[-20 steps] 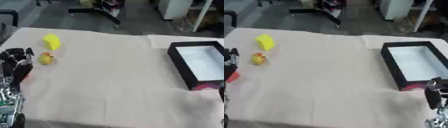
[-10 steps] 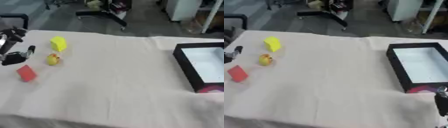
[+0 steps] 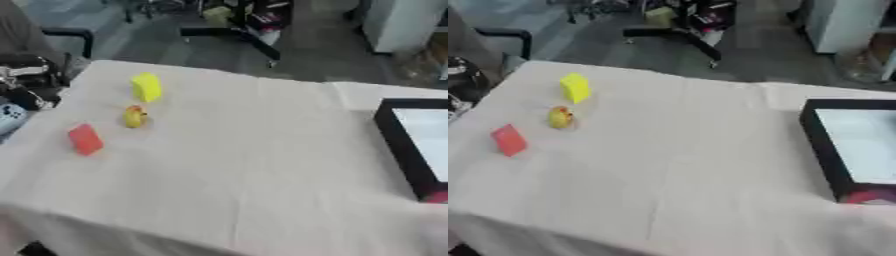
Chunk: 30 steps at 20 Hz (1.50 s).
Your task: Pick up the objects with one hand, pass them to the other hand, and then place them into the box on the other side of the table.
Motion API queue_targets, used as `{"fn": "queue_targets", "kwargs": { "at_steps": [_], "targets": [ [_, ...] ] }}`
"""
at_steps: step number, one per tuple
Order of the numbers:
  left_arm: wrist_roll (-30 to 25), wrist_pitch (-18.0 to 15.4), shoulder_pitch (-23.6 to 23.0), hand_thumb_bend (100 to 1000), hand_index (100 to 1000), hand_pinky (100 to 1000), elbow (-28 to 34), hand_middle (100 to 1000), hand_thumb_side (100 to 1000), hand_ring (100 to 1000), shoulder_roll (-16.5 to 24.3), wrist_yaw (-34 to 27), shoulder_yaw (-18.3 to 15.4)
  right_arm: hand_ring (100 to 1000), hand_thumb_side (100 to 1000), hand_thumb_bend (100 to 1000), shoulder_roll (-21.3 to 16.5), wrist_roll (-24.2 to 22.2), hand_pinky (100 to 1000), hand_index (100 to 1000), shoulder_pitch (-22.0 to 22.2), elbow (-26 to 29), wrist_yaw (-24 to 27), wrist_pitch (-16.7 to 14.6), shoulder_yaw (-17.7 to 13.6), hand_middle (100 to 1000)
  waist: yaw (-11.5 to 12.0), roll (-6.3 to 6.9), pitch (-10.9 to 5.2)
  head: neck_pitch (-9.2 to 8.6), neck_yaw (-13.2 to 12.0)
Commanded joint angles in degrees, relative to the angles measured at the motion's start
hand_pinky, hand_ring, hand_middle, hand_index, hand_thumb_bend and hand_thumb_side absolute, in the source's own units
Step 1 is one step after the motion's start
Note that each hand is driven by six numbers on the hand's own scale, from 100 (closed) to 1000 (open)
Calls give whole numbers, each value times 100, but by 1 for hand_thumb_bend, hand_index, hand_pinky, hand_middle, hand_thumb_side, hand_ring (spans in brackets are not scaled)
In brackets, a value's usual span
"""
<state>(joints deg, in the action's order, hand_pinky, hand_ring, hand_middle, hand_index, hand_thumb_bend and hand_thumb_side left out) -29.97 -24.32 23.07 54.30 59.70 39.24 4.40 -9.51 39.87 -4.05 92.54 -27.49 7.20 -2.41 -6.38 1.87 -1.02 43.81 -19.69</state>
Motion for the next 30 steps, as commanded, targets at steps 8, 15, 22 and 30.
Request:
{"fn": "queue_targets", "kwargs": {
  "at_steps": [8,15,22,30],
  "targets": [
    [45,-749,442,214,866,861,-675,790,137,797,-123,1026,389,500,359,100,-119,-9,442,805,-59,69,-27,-5,14,500,-4,10,-49,30,-59],
    [645,-973,580,419,894,867,-887,816,152,813,-371,1669,411,502,361,100,-112,-24,442,806,-54,61,-15,-8,13,500,10,-6,-44,30,-57],
    [1126,-1094,705,327,877,861,-1209,802,139,801,-634,2094,384,503,362,100,-101,-37,442,806,-53,58,4,-19,11,500,9,-19,-28,30,-62],
    [1101,-1255,841,267,832,854,-1510,761,107,765,-880,2330,373,504,363,100,-85,-42,443,807,-63,60,19,-28,12,501,-2,-38,-9,30,-86]
  ]
}}
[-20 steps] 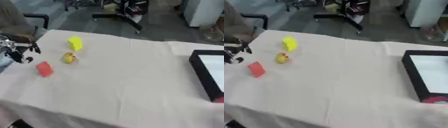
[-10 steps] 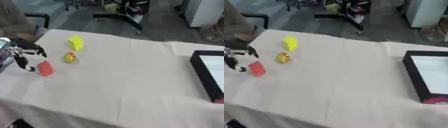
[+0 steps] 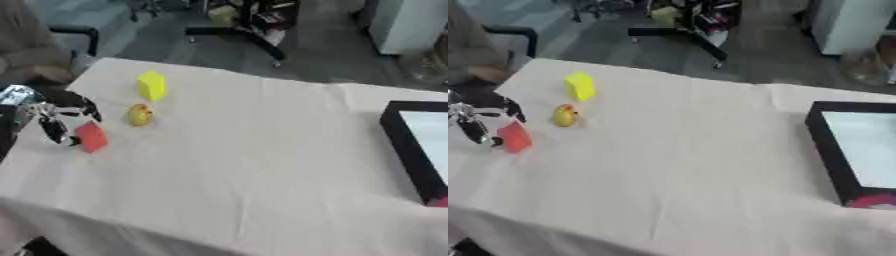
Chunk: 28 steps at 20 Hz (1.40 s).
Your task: Pick up the objects with one hand, pass them to the other hand, and then place them into the box on the other side of the table.
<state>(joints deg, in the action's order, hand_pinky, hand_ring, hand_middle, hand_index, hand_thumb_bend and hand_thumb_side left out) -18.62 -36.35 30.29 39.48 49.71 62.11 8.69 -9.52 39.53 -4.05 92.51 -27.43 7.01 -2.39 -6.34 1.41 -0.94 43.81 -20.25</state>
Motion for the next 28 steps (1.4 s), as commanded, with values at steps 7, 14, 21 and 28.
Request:
{"fn": "queue_targets", "kwargs": {
  "at_steps": [7,14,21,28],
  "targets": [
    [256,113,100,131,578,758,-4,516,137,526,100,-237,-183,505,364,100,-82,-11,442,807,-65,60,22,-14,11,501,3,3,-14,30,-20],
    [428,506,-49,180,523,756,897,470,170,490,404,-922,-395,506,362,100,-78,-46,444,807,-98,59,19,-27,50,502,22,-17,-17,30,81],
    [344,1064,-55,365,493,743,1986,457,150,481,347,-1846,-771,516,340,100,-268,-543,460,812,-538,104,-129,-137,573,511,107,-62,-55,30,297],
    [599,2112,-240,876,477,732,2908,461,100,493,-1100,-3591,-1213,595,311,100,-371,-1947,531,839,-1785,352,-831,-514,1732,594,272,-142,-84,30,602]
  ]
}}
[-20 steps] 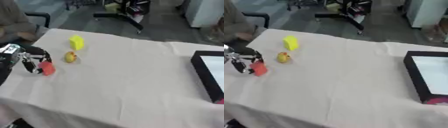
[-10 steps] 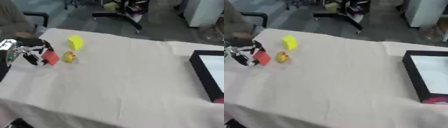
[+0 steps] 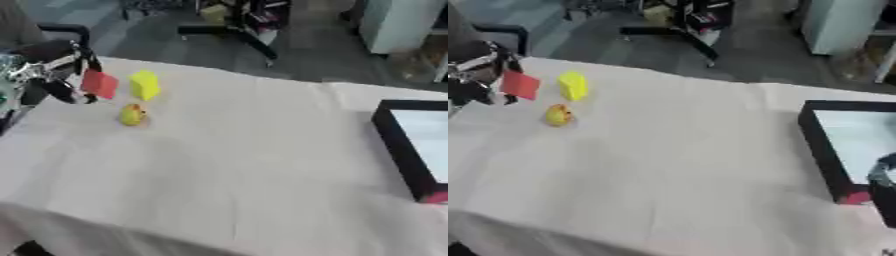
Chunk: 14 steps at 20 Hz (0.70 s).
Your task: Pick up the objects with one hand, pass them to the other hand, and then place them into the box on the other side of the table.
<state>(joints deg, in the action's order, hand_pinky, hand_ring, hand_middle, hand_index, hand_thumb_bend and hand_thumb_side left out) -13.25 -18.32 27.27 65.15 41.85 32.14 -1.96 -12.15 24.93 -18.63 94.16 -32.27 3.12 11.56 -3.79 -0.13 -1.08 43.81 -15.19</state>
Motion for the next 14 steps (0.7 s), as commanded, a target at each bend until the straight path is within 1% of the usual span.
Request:
{"fn": "queue_targets", "kwargs": {
  "at_steps": [1,4,7,11,13,14],
  "targets": [
    [57,409,81,735,477,731,437,460,100,493,-512,-842,-117,605,284,100,-87,-727,542,842,-517,182,-546,-195,488,604,37,2,-70,30,130],
    [-27,609,196,780,472,727,636,458,100,490,-969,-1506,89,628,286,100,-17,-1235,572,845,-963,89,-946,-405,836,628,84,-14,-60,30,200],
    [-99,733,347,808,466,720,764,452,100,484,-1253,-2181,337,645,283,100,31,-1557,600,851,-1241,-55,-1219,-619,1079,646,112,-25,-37,30,278],
    [-172,856,526,818,468,720,830,453,100,486,-1398,-3012,719,665,261,100,86,-1784,637,851,-1451,-167,-1650,-882,1241,669,122,-24,-8,30,336],
    [-314,864,621,819,475,725,818,460,100,494,-1406,-3391,961,676,247,100,116,-1871,665,849,-1526,-193,-1904,-1013,1305,682,118,-21,2,30,361],
    [-406,868,670,816,477,727,794,462,100,497,-1406,-3553,1087,683,239,119,136,-1918,686,848,-1562,-202,-2065,-1088,1339,690,116,-20,5,30,374]
  ]
}}
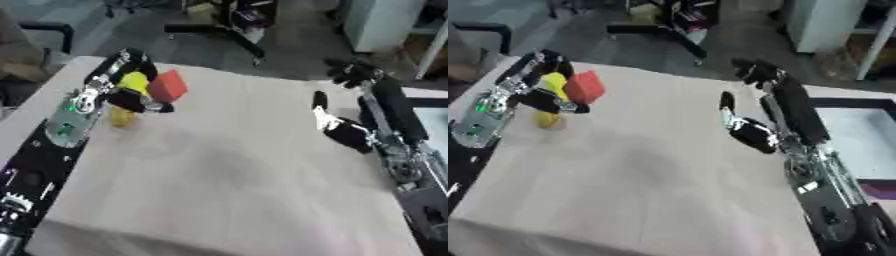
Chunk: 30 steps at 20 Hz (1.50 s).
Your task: Pick up the objects with one hand, pass them to the other hand, and then place them into the box on the other side of the table.
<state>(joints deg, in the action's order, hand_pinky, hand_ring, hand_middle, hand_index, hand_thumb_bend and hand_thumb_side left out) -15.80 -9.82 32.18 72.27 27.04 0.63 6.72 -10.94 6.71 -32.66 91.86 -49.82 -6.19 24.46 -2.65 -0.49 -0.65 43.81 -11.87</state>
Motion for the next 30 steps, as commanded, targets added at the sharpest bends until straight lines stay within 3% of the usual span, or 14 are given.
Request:
{"fn": "queue_targets", "kwargs": {
  "at_steps": [1,5,10,24,28,30],
  "targets": [
    [-242,31,228,815,479,727,51,463,100,499,65,-545,336,687,234,144,36,-141,702,844,-195,26,-487,-238,84,692,0,17,-35,30,53],
    [-611,104,401,817,489,735,-52,473,100,510,-11,-954,690,725,232,222,118,-301,785,851,-327,31,-1228,-598,220,737,1,20,-36,30,83],
    [-869,190,528,812,494,736,-47,476,100,514,-163,-1268,841,779,242,259,226,-437,859,901,-450,-1,-1826,-967,390,793,14,11,-38,30,108],
    [-1613,467,699,809,499,740,54,477,100,513,-357,-1561,1004,876,218,321,331,-574,966,978,-538,3,-2281,-1284,553,889,55,-3,-32,30,49],
    [-1776,526,721,807,498,740,107,475,100,510,-395,-1718,1015,903,232,380,335,-553,989,1000,-544,-6,-2364,-1275,564,914,53,-2,-32,30,43],
    [-1868,570,736,806,498,740,123,475,100,509,-416,-1820,1034,905,281,456,342,-527,999,1000,-548,-10,-2429,-1248,575,915,49,0,-31,30,46]
  ]
}}
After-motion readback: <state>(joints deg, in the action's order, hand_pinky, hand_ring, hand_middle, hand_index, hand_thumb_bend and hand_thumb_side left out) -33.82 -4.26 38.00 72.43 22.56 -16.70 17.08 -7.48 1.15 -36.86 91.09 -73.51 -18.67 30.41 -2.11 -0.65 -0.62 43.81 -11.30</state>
